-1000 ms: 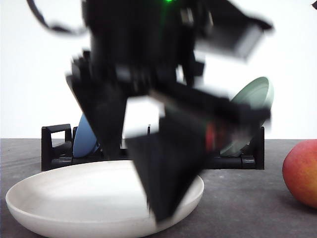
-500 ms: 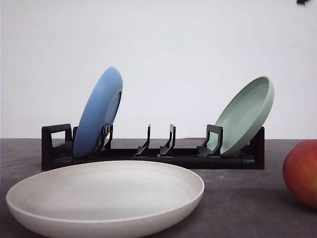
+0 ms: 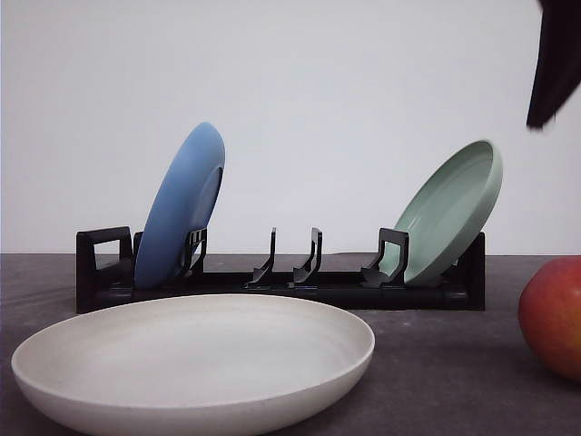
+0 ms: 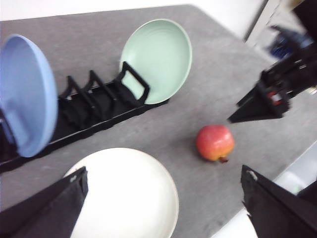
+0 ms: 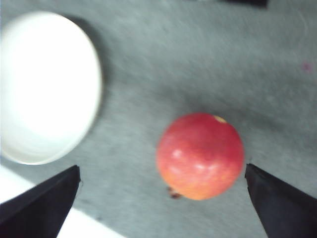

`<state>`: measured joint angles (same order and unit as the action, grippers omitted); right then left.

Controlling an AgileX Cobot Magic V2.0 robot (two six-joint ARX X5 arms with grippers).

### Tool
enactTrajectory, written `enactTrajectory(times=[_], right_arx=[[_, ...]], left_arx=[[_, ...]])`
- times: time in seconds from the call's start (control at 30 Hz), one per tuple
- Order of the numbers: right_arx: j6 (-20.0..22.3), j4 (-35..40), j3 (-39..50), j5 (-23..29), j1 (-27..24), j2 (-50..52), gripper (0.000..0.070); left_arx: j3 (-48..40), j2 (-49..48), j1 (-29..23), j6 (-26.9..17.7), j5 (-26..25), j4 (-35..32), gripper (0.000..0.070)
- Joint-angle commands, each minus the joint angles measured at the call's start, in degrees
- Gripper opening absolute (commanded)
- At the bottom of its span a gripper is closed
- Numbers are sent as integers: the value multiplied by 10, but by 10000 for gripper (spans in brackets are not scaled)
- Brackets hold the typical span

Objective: Place pomegranate in white plate

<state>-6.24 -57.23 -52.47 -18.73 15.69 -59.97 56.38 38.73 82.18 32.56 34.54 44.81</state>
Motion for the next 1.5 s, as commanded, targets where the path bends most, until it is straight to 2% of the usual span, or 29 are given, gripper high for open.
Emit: enactTrajectory(times=[0.0, 0.07, 0.17, 0.43, 0.93, 0.97, 1.07, 1.13, 1.3, 1.47], right_arx=[[-5, 3, -8, 9, 8, -18, 700], [-5, 6, -8, 24, 16, -38, 700], [-5, 13, -8, 46, 24, -67, 700], [-5, 23, -8, 87, 37, -142, 700], [-2, 46, -8, 83, 53, -293, 696], [-2, 45, -8, 83, 54, -295, 684], [2, 44, -8, 83, 58, -295, 517], [3, 44, -8, 83, 59, -295, 467], [9, 20, -45, 83, 65, -295, 465], [7, -27, -135, 83, 118, -295, 466]], left_arx=[[-26, -17, 11, 5, 2, -36, 590], [-58, -43, 11, 5, 2, -61, 590], [-79, -64, 12, 5, 2, -62, 590], [-80, -70, 11, -1, 2, -56, 590], [-80, -70, 11, -1, 2, -56, 590], [-80, -70, 11, -1, 2, -56, 590], [-80, -70, 11, -1, 3, -56, 590], [-80, -70, 11, -1, 3, -56, 590], [-80, -69, 11, 0, 3, -56, 590], [-80, -69, 11, 0, 3, -56, 590]])
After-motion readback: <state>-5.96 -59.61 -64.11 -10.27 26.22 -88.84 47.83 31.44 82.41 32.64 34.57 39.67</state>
